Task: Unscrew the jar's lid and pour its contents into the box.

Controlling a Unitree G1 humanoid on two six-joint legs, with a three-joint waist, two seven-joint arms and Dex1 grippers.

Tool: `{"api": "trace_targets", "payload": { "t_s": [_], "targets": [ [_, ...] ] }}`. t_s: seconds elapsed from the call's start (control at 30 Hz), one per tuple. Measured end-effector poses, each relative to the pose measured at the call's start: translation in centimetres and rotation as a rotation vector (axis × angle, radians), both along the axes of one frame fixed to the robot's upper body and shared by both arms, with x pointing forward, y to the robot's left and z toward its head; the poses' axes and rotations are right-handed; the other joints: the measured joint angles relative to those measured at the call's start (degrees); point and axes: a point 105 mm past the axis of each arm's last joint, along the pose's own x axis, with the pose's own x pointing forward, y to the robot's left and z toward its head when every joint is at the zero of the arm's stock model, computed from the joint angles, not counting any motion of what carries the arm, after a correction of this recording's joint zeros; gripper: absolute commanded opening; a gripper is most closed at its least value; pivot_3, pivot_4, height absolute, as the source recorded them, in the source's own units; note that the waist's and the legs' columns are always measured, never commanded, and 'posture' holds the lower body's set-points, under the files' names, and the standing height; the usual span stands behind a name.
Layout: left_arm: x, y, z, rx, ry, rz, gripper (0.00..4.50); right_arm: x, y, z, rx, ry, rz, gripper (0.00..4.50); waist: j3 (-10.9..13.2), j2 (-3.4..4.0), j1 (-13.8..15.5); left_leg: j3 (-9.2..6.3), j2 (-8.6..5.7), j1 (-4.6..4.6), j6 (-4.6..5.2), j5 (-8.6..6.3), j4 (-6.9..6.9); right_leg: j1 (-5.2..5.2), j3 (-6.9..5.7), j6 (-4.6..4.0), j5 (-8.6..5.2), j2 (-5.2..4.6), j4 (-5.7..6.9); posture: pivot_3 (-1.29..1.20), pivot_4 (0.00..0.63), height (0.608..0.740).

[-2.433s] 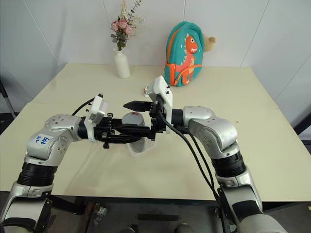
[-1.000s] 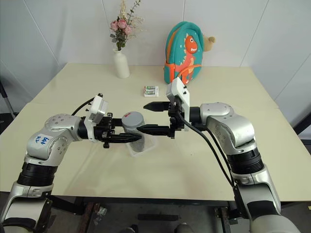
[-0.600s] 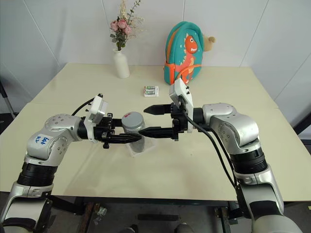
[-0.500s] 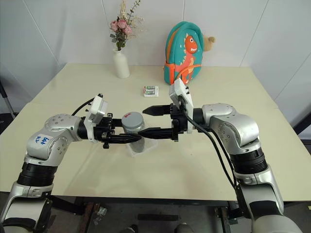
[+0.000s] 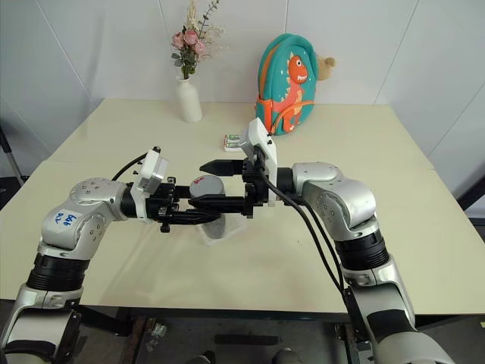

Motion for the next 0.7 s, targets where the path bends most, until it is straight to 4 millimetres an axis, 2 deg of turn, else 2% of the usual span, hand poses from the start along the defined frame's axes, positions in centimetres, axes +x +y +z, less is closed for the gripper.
{"api": "trace_targets", "payload": {
  "t_s": [0.17,0.33,0.47,0.53,0.63,0.7],
  "targets": [
    [0.0,0.0,0.0,0.000,0.001,0.001,2.06,0.2,0.1,-0.1,0.001,-0.010,-0.005,2.56,0.00,0.00,-0.05,0.00,0.00,0.01,0.00,0.00,-0.01,0.00,0.00,0.00,0.00,0.00,0.01,0.00,0.150,0.740],
    [0.0,0.0,0.0,-0.001,0.000,0.004,2.06,0.2,0.2,0.0,0.011,0.003,-0.003,2.56,0.00,0.00,-0.07,0.00,0.01,0.01,0.00,0.00,-0.01,0.00,0.00,0.00,0.00,0.00,0.01,0.00,0.150,0.740],
    [0.0,0.2,0.3,-0.009,-0.007,0.007,2.06,0.3,0.3,0.4,0.066,0.084,-0.001,2.56,0.00,0.00,-0.06,0.00,0.01,0.01,0.00,0.00,-0.01,0.00,0.00,0.00,0.00,0.00,0.02,0.00,0.150,0.740],
    [0.0,0.2,0.3,-0.007,-0.009,0.007,2.06,0.3,0.0,2.0,0.185,0.176,0.013,2.56,0.03,0.05,-0.07,0.00,0.01,0.00,0.00,0.00,-0.01,-0.01,0.00,0.00,0.00,-0.01,0.05,0.00,0.150,0.740],
    [0.0,0.2,0.1,-0.003,-0.005,0.007,2.06,-0.2,-1.5,6.2,0.339,0.209,0.037,2.56,0.03,0.06,0.07,-0.03,0.01,0.02,-0.01,0.00,-0.03,-0.01,0.00,-0.01,0.00,-0.01,0.05,0.00,0.150,0.740],
    [-0.1,0.3,0.0,-0.002,-0.001,0.010,2.06,-0.1,-2.5,7.0,0.369,0.201,0.009,2.56,0.03,0.06,0.08,-0.03,0.01,0.01,-0.01,0.00,-0.04,0.00,-0.01,-0.02,-0.01,-0.01,0.01,0.00,0.150,0.740]
  ]
}}
